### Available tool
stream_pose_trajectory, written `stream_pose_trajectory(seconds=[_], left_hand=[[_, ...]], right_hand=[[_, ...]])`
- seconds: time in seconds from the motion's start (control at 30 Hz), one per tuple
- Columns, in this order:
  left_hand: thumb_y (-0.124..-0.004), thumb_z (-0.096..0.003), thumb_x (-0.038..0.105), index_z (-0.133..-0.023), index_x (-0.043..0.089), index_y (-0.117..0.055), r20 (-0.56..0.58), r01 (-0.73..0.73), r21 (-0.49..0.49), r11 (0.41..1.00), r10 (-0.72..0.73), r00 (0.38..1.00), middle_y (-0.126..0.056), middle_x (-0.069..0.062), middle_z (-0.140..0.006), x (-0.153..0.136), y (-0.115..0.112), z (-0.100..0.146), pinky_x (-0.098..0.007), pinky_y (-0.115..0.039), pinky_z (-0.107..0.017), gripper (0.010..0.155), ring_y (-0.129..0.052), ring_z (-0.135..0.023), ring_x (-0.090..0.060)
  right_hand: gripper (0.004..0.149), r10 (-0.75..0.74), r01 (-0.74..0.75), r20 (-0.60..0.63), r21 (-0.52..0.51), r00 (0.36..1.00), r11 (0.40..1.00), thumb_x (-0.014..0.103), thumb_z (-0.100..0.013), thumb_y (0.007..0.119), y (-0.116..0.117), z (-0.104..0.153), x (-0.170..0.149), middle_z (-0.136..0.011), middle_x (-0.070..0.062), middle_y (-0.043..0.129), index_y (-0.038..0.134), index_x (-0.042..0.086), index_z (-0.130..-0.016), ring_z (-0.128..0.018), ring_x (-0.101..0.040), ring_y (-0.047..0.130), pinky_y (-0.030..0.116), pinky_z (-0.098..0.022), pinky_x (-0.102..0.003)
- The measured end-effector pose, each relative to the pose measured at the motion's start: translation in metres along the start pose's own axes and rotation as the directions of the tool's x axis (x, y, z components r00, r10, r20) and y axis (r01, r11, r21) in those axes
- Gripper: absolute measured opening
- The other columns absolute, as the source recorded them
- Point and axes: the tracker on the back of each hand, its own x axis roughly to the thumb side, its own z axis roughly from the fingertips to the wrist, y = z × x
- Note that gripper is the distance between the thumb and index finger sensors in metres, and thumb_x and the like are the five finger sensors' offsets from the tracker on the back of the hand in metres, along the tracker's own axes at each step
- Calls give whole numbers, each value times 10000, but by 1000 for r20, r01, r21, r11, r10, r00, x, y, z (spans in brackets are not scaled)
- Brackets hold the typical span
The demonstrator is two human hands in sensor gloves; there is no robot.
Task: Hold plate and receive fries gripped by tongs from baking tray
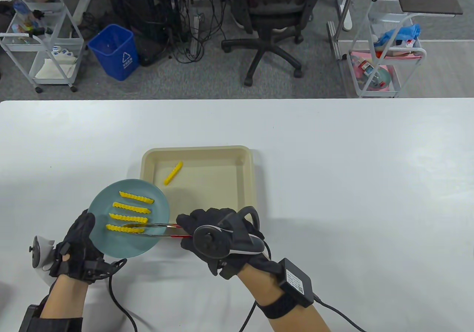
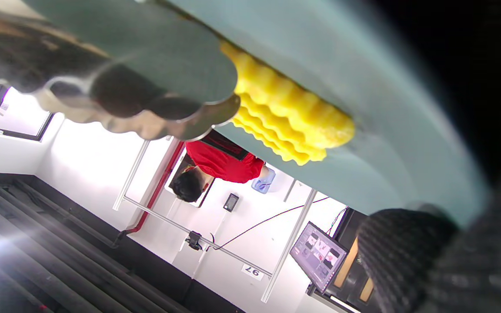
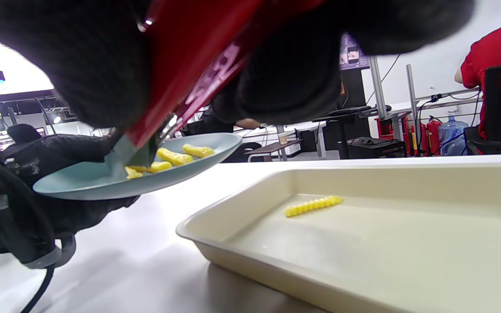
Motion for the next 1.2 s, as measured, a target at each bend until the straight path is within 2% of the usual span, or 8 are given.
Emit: stream_pose_trajectory(seconds=[0.2,0.33,0.43,0.63,0.77,0.97,1.2], left_hand=[[-672,-530,333,-1028,-84,-575,2,-4,10,1000,4,1000,-770,-361,-811,1,1,0,-546,-955,-253,657,-1012,-466,-568],[-670,-531,336,-1030,-81,-571,8,6,16,1000,-7,1000,-769,-356,-814,3,3,0,-544,-955,-257,658,-1012,-471,-565],[-670,-531,335,-1030,-84,-570,7,13,14,1000,-13,1000,-768,-359,-813,3,3,0,-547,-954,-255,659,-1011,-470,-567],[-670,-531,334,-1029,-80,-575,7,12,22,1000,-12,1000,-769,-359,-812,4,4,1,-546,-954,-254,654,-1011,-469,-567],[-668,-532,337,-1030,-77,-573,11,11,32,999,-11,1000,-769,-355,-815,6,7,1,-543,-956,-257,654,-1013,-472,-562],[-668,-533,338,-1031,-78,-570,8,6,32,999,-6,1000,-768,-353,-816,6,7,1,-542,-956,-257,657,-1012,-473,-562],[-667,-533,340,-1032,-76,-569,7,3,31,1000,-3,1000,-768,-353,-816,7,7,2,-541,-957,-258,657,-1013,-473,-560]], right_hand=[[630,-45,44,-17,-26,999,999,547,-460,928,-7,0,-7,-894,-86,864,771,263,-999,-492,-237,1018,838,-313,-431],[679,-72,52,-167,-125,983,991,554,-457,932,-21,5,-28,-915,-104,831,737,238,-1025,-487,-237,1015,831,-303,-430],[714,-80,57,-296,-88,952,994,561,-473,920,-21,4,-47,-942,-119,797,685,223,-1057,-497,-240,1008,821,-314,-432],[752,-76,102,-469,32,880,994,576,-494,888,8,-11,-80,-944,-154,786,625,195,-1087,-479,-250,1009,819,-300,-432],[764,-58,131,-540,99,840,986,604,-507,852,31,-25,-90,-912,-181,813,619,162,-1085,-418,-238,1024,834,-259,-415],[758,-81,179,-591,108,803,978,619,-522,814,51,-43,-93,-852,-202,855,639,122,-1067,-340,-223,1040,850,-204,-393],[762,-44,139,-581,120,813,983,624,-525,806,66,-62,-81,-856,-190,849,624,125,-1071,-355,-226,1034,845,-217,-395]])
